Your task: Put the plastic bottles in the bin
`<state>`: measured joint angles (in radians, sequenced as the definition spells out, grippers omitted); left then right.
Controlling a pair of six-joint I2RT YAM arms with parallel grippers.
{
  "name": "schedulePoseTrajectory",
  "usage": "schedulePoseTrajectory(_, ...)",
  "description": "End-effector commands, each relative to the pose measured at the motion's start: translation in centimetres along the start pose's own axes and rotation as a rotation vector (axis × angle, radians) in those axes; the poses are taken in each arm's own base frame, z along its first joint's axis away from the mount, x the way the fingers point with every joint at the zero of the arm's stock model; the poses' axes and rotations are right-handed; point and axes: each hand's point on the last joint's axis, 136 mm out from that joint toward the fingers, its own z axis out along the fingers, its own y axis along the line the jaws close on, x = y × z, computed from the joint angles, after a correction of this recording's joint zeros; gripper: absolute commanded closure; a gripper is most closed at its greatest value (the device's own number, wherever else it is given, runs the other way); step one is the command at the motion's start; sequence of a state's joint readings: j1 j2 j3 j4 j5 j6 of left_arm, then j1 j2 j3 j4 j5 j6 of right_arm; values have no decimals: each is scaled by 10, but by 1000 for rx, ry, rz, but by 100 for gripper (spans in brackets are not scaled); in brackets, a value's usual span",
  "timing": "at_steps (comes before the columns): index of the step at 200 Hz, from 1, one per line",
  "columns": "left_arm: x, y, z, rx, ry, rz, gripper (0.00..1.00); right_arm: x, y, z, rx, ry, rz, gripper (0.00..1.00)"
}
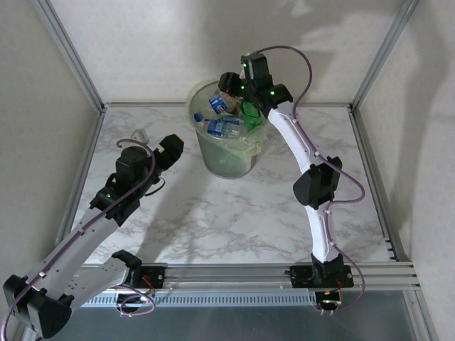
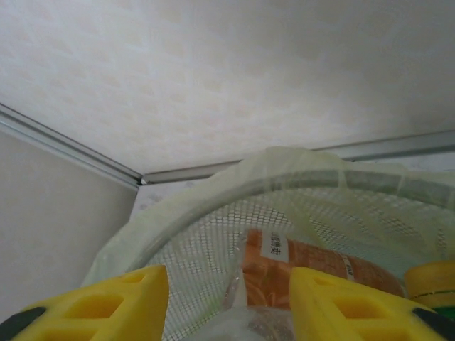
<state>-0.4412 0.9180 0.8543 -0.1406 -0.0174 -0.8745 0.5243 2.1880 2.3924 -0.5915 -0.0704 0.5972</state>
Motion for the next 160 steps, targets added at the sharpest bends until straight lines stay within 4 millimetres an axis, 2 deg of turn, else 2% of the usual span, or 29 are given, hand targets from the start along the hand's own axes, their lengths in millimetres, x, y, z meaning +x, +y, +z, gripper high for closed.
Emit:
schedulePoseTrajectory(1, -1, 0, 0, -4, 4, -11, 12, 10, 20, -23, -11, 8, -39, 54)
schedulePoseTrajectory(31, -1, 1, 1, -6, 4, -12, 12, 25, 7, -33, 55, 27, -22, 56)
schedulePoseTrajectory(48, 0, 3, 1, -8, 8, -12, 12, 27, 7, -43, 72, 16, -33, 55)
schedulePoseTrajectory(80, 1, 1, 3, -2, 14, -21, 10, 10, 16, -69, 77, -52, -50, 39)
schedulePoseTrajectory(105, -1, 3, 6, -21, 8, -25, 7, -3, 30, -91, 48, -91, -70, 31)
schedulePoseTrajectory(122, -6, 6, 5, -49, -15, -18, 3, -11, 40, -113, 33, -129, -91, 23)
schedulePoseTrajectory(142, -20, 8, 4, -84, -69, 8, 0, -17, 38, -149, 58, -194, -114, 14)
schedulePoseTrajectory(160, -36, 11, 6, -127, -123, 46, 0, -12, 13, -182, 143, -270, -126, 10)
